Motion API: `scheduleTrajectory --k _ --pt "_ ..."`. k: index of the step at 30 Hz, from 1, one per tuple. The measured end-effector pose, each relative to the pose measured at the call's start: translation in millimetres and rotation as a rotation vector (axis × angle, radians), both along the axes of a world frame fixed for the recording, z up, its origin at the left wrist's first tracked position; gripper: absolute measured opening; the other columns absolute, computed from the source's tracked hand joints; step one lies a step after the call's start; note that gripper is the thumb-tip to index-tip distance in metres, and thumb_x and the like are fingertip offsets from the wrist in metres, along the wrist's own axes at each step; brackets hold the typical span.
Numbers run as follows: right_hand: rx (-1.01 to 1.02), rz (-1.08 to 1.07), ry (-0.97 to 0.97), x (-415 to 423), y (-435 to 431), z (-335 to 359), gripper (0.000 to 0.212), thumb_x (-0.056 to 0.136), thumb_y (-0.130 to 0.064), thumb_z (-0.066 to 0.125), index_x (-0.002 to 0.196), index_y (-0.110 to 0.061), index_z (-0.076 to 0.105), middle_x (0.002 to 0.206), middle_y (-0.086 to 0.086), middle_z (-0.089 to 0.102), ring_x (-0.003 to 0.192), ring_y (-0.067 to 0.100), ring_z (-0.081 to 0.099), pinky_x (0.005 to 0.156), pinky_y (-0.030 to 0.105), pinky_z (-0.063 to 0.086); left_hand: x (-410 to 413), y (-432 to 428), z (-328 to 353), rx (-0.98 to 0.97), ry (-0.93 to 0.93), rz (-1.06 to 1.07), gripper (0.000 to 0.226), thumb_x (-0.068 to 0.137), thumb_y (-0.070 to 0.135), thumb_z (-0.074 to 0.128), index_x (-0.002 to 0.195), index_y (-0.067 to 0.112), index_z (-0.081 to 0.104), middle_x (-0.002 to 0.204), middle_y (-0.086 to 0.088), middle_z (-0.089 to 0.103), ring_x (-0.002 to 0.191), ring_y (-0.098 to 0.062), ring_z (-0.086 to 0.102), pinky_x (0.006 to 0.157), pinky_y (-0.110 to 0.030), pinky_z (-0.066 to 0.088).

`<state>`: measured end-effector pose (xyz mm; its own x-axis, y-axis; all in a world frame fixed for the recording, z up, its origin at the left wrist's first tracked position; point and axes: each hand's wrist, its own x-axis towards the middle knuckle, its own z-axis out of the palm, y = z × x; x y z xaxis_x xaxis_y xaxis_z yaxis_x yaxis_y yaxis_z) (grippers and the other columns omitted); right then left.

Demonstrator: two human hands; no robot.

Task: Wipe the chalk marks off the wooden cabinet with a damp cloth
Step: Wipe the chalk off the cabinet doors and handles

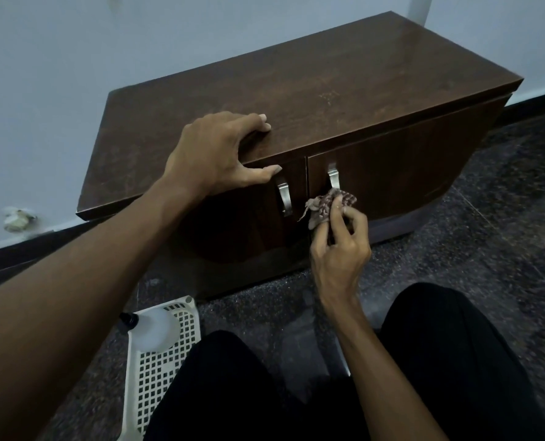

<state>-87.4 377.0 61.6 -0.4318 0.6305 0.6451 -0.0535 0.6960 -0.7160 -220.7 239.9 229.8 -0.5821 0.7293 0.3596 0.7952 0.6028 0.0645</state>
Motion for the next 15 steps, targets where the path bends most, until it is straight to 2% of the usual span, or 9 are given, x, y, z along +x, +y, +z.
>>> scheduleTrajectory --k 4,7,11,15 --pt "0.014 0.032 -0.011 -8.0 4.3 36.6 0.032 0.093 -0.003 0.057 0.124 -0.001 0.066 0.098 0.009 0.057 0.079 0.018 0.059 0.059 0.034 0.054 0.2 -0.7 -0.5 0.003 0.01 -0.002 0.067 0.076 0.071 0.063 0.126 0.026 0.065 0.134 0.009 0.066 0.12 -0.018 0.064 0.09 -0.05 0.056" --pt "0.077 0.048 -0.134 -11.2 9.9 57.5 0.024 0.095 -0.009 0.057 0.114 -0.001 0.07 0.096 0.006 0.054 0.074 0.017 0.056 0.058 0.034 0.052 0.6 0.6 0.2 -0.005 0.007 0.0 0.066 0.076 0.07 0.064 0.125 0.026 0.065 0.134 0.009 0.066 0.119 -0.019 0.064 0.09 -0.049 0.056" --pt "0.199 0.063 -0.255 -1.9 16.3 63.2 0.027 0.094 -0.013 0.058 0.116 -0.001 0.068 0.099 0.01 0.057 0.077 0.022 0.058 0.062 0.037 0.055 -0.2 -0.5 -0.3 0.005 0.01 0.002 0.066 0.076 0.071 0.064 0.124 0.027 0.065 0.134 0.01 0.066 0.119 -0.018 0.064 0.091 -0.049 0.055" --pt "0.204 0.053 -0.29 0.7 24.9 70.5 0.026 0.093 -0.015 0.058 0.114 -0.004 0.068 0.1 0.009 0.058 0.077 0.023 0.059 0.063 0.038 0.055 1.4 0.4 0.2 -0.002 0.003 0.007 0.067 0.076 0.072 0.062 0.125 0.027 0.065 0.134 0.01 0.066 0.12 -0.018 0.064 0.092 -0.048 0.055"
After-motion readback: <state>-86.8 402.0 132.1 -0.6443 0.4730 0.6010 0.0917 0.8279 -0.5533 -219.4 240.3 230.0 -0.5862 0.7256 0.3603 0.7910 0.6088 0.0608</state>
